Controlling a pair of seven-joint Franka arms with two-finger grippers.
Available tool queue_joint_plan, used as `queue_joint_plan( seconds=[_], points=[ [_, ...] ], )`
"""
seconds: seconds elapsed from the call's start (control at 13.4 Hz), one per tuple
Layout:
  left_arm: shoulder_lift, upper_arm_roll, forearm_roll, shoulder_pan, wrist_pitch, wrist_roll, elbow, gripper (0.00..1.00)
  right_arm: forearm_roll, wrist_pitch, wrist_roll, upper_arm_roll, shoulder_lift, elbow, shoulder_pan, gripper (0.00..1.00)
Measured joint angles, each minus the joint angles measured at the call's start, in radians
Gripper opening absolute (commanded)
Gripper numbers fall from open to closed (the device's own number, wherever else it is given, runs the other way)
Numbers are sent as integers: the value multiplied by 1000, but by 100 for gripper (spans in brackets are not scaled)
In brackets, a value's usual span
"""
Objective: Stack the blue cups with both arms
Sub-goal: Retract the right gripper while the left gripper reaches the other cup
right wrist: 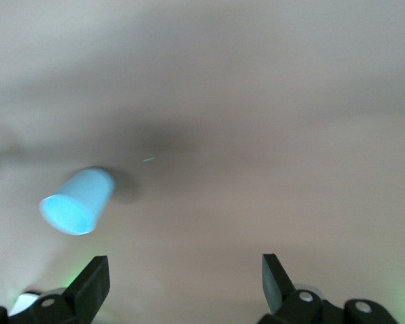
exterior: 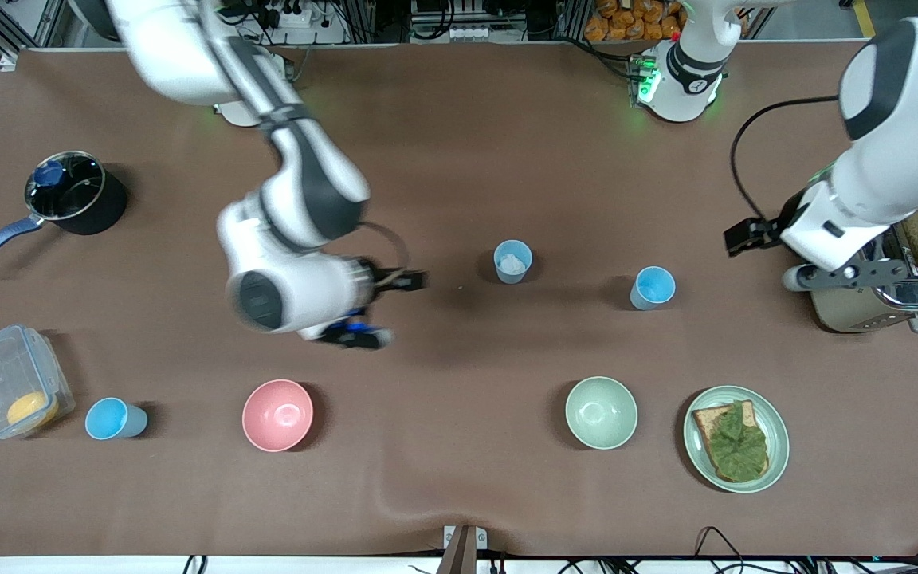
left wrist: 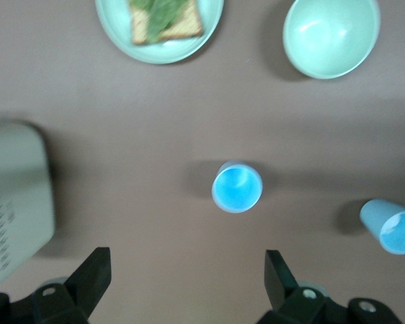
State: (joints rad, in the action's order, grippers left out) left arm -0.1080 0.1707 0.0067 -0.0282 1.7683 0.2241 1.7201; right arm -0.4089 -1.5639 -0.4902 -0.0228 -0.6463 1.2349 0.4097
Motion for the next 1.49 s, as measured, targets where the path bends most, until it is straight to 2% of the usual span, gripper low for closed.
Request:
queue_joint_plan(
  seconds=[0.22,0.52,0.74,1.04,1.19,1.41,1.49],
  points=[
    [-14,7,-16,-52,183,4,114,100,164,86,14,-2,42,1,-90,100],
    [-90,7,-17,-90,366,13,238,100,213,121,125,-4,53,2,-191,100],
    [-144,8,-18,-115,508,15,325,100,278,111,203,-34,94,32,-242,100],
    [-157,8,-33,-124,640,31,443,100,330,-51,311,-44,283,256,-315,100],
    [-164,8,-33,-135,663,54,473,100,332,-63,361,-45,390,339,-370,100],
    [-169,8,-33,-142,685,71,500,100,334,-33,378,-46,511,394,-411,100],
    [-170,8,-33,-142,694,71,505,88,336,-20,378,-46,538,401,-413,100]
  ],
)
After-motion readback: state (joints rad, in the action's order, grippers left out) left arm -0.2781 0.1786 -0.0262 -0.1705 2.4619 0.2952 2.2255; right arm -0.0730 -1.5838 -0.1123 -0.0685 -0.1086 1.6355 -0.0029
